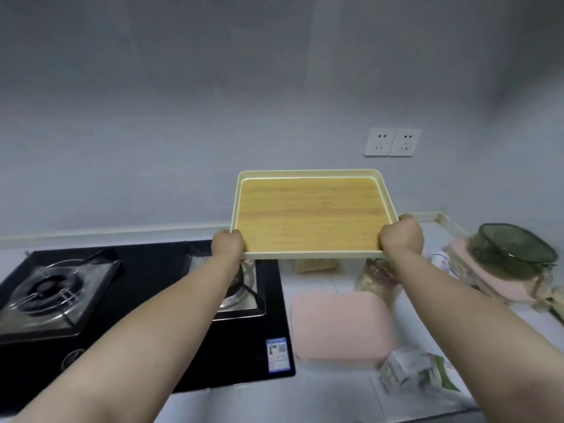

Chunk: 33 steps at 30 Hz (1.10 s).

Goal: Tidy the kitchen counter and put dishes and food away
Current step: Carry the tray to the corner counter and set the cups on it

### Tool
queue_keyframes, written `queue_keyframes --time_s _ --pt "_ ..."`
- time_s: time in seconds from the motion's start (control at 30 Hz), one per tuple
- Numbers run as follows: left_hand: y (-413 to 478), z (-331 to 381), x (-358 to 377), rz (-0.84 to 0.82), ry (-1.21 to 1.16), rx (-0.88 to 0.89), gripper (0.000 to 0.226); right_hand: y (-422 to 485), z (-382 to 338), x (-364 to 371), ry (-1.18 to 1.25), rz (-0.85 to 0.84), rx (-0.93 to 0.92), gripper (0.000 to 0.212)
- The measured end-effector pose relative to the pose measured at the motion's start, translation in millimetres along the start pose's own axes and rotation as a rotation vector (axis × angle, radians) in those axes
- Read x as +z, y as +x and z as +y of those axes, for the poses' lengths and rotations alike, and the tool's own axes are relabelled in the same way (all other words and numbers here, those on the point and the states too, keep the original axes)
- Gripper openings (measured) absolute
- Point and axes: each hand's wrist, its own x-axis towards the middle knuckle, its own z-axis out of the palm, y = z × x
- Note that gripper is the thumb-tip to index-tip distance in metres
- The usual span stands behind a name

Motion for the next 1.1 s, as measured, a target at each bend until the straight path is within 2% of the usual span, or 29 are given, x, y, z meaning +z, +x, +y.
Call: queue_keyframes --time_s 0.33,0.43,0.63,0.83,1.1 --pt "-32.6 -40.7 -224.1 0.26 -0.048 -0.014 0.016 -175.6 -78.9 60.7 0.069 -0.225 -0.1 0.023" --pt "-43.9 -49.2 -271.9 0.307 -0.049 -0.025 0.015 -214.4 -99.9 71.9 0.081 -0.279 -0.132 0.022" --pt "-78.4 -82.5 -397.9 0.477 -0.114 -0.051 0.013 -315.7 -150.3 115.3 0.091 -0.422 -0.246 0.02" --pt "-92.3 -111.9 -494.1 0.624 -0.147 -0.083 0.023 -397.8 -202.8 158.1 0.105 -0.543 -0.327 0.018" --pt "-90.0 -145.9 -612.8 0.837 -0.199 -0.146 0.024 -504.9 -282.9 243.8 0.121 -0.736 -0.441 0.019"
